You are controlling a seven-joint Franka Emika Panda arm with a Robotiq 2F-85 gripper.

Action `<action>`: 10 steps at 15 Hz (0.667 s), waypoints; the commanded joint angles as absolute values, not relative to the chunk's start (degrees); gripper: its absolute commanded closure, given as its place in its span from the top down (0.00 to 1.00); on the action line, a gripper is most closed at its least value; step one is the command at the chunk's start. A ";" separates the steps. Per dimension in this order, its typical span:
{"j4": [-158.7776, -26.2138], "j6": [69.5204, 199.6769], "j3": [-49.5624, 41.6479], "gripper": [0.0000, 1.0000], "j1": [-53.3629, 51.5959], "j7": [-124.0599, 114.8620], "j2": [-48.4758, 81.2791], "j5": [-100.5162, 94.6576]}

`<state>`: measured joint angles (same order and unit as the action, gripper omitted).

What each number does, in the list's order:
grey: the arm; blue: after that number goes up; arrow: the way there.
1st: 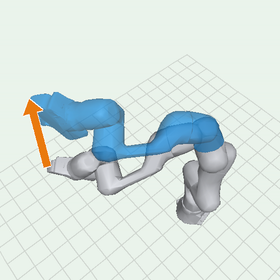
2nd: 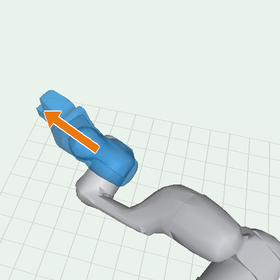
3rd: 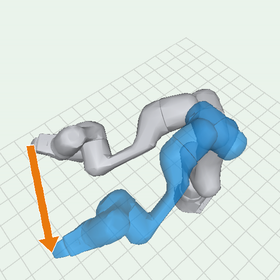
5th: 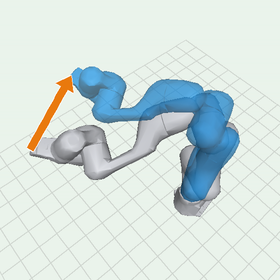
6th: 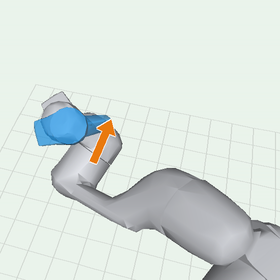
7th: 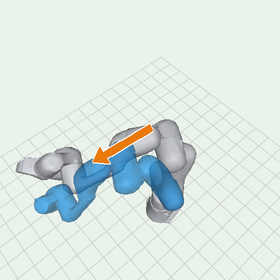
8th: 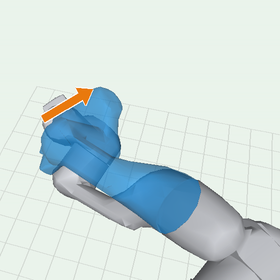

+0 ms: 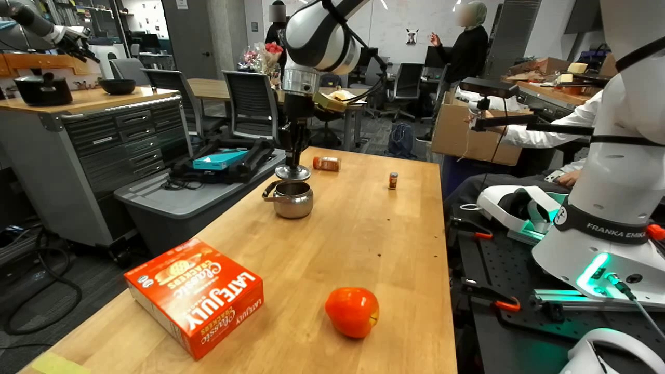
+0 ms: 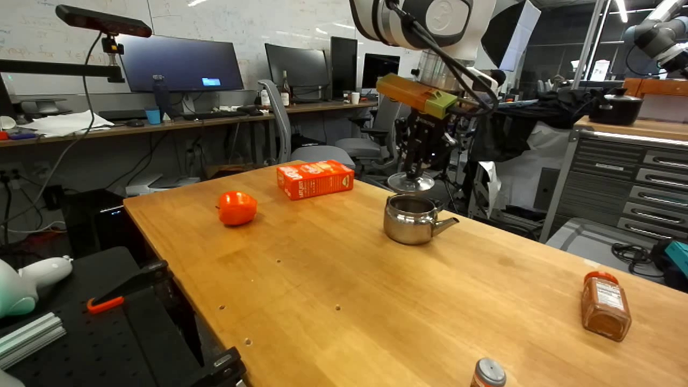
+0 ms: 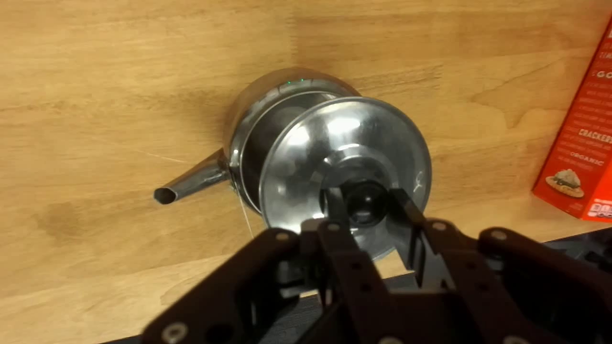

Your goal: Pick up the lid from the table and close the kettle

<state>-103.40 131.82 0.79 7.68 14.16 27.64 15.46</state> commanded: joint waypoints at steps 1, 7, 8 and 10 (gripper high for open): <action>-98.63 130.40 1.08 0.07 8.35 12.57 31.90 15.31; -96.76 130.53 1.29 0.07 8.83 12.32 35.63 15.13; -96.46 130.47 1.39 0.07 8.99 12.38 36.01 15.25; -95.82 130.39 1.49 0.07 9.20 12.42 36.36 15.39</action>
